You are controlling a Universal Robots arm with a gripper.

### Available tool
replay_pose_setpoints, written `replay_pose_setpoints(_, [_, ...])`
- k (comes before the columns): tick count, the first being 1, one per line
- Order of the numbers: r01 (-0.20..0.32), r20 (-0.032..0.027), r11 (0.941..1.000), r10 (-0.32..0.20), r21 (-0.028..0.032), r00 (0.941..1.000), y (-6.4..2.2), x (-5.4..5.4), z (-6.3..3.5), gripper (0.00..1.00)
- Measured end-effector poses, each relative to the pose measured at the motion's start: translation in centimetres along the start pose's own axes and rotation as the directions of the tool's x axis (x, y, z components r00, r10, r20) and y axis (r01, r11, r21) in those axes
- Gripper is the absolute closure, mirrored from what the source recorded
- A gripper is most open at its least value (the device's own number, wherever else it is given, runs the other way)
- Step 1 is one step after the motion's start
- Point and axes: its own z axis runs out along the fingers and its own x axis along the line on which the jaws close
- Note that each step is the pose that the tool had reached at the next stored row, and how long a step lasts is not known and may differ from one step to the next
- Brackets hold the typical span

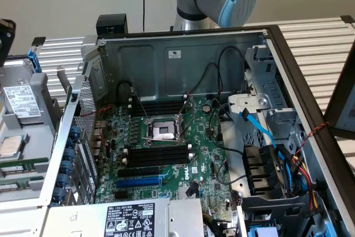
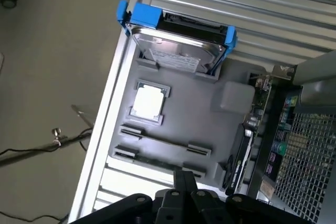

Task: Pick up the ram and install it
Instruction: 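Reach for the ram, then pick up the ram and move it above insertion slot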

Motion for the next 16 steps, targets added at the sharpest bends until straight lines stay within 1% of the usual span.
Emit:
replay_pose_setpoints(2, [0.035, -0.0018, 0.9994, -0.035, 0.0018, 0.9994, 0.00, 0.00, 0.08, 0.89])
replay_pose_setpoints(4, [0.072, -0.0041, 0.9974, -0.072, 0.0037, 0.9974, -0.01, -0.01, 0.15, 0.89])
replay_pose_setpoints(6, [0.108, -0.0061, 0.9941, -0.108, 0.0054, 0.9941, -0.01, -0.01, 0.24, 0.89])
replay_pose_setpoints(8, [0.145, -0.0084, 0.9895, -0.145, 0.0071, 0.9895, -0.02, -0.01, 0.32, 0.89])
replay_pose_setpoints(11, [0.197, -0.0116, 0.9803, -0.197, 0.0094, 0.9803, -0.02, -0.02, 0.44, 0.89])
replay_pose_setpoints(13, [0.233, -0.0141, 0.9723, -0.233, 0.0109, 0.9723, -0.03, -0.03, 0.52, 0.89])
replay_pose_setpoints(16, [0.285, -0.0177, 0.9583, -0.285, 0.0130, 0.9583, -0.04, -0.03, 0.65, 0.89])
